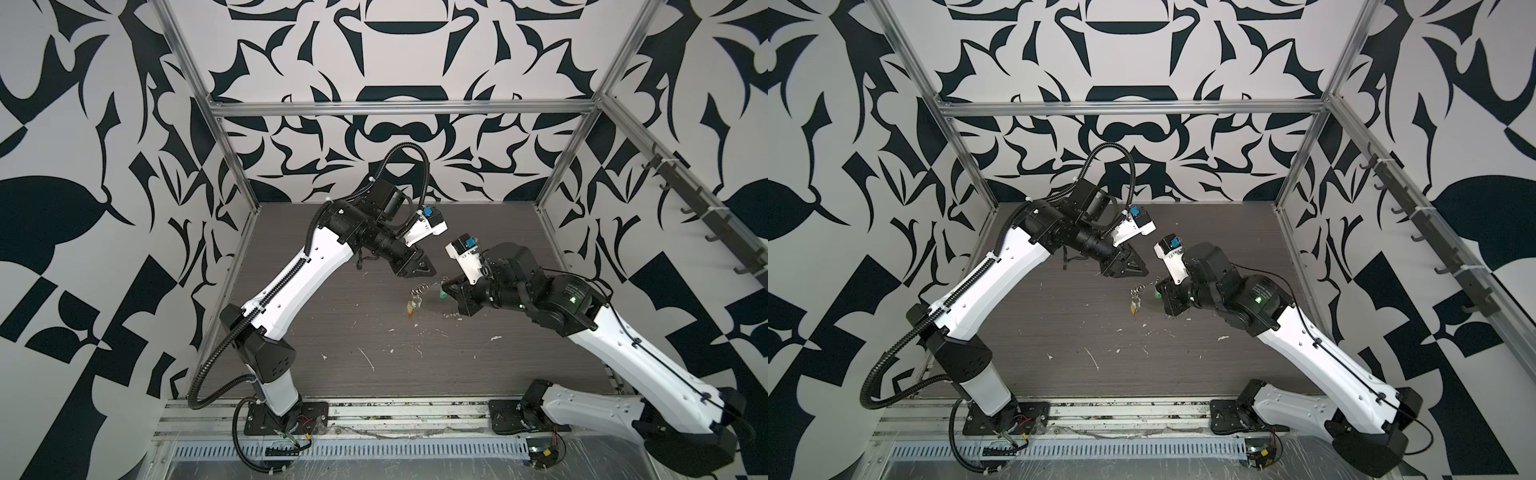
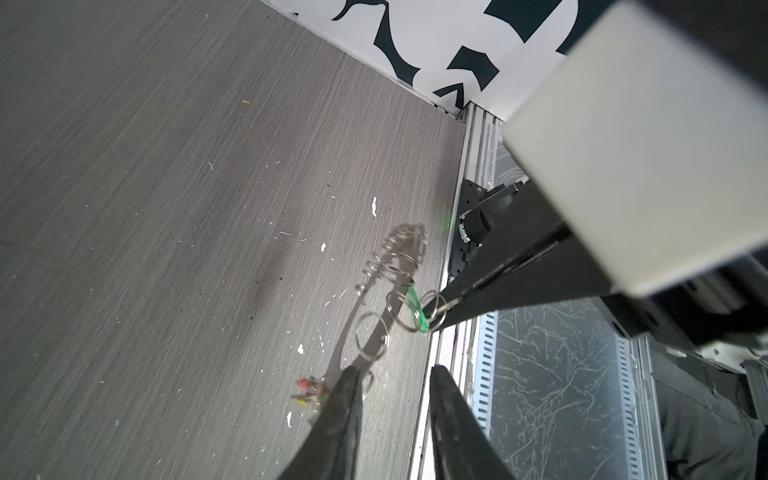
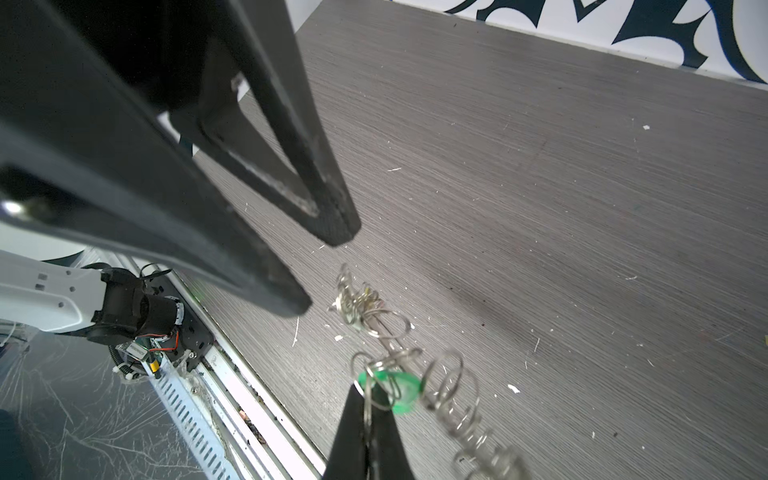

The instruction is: Remove the keys from the keyring

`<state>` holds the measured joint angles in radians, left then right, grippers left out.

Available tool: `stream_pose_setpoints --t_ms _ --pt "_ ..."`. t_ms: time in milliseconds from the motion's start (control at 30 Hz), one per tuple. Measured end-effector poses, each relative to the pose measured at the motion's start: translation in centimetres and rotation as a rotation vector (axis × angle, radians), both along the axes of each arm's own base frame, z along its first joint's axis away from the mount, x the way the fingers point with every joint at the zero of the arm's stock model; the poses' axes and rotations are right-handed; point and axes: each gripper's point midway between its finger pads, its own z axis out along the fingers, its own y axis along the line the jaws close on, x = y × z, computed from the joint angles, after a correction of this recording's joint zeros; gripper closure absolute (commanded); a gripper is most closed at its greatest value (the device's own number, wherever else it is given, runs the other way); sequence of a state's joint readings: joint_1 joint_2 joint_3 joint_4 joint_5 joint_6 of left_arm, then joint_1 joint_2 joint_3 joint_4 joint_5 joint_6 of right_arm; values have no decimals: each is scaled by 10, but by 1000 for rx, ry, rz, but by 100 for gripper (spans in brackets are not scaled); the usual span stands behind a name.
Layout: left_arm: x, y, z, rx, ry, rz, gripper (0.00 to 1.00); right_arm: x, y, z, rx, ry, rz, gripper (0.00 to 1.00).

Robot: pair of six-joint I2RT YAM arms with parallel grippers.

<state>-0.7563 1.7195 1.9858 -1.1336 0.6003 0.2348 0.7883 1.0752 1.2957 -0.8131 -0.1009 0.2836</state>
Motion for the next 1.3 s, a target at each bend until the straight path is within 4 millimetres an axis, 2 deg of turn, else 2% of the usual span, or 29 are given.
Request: stream_pose_setpoints --t_ms 300,1300 --pt "-14 -12 3 -17 -26 -48 73 -1 1 7 -8 8 3 100" --pt "-11 -10 2 -9 -72 -44 71 -4 3 6 -13 33 16 100"
